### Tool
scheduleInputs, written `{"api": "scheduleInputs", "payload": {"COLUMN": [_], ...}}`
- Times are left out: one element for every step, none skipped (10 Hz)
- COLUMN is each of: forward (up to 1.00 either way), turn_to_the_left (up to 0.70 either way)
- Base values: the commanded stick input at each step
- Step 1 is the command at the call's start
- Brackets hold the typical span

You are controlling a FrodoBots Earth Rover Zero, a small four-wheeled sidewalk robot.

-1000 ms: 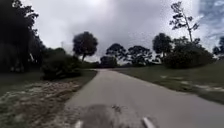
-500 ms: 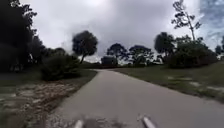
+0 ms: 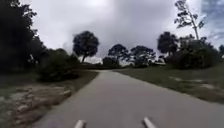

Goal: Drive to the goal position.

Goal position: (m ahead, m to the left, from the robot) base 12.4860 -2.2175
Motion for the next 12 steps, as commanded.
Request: {"api": "scheduleInputs", "payload": {"forward": [0.0, 0.0, 0.0, 0.0, 0.0, 0.0, 0.0, 0.0, 0.26, 0.85, 0.85, 0.85], "turn_to_the_left": [0.0, 0.0, 0.0, 0.0, 0.0, 0.0, 0.0, 0.0, 0.0, 0.0, 0.0, 0.0]}}
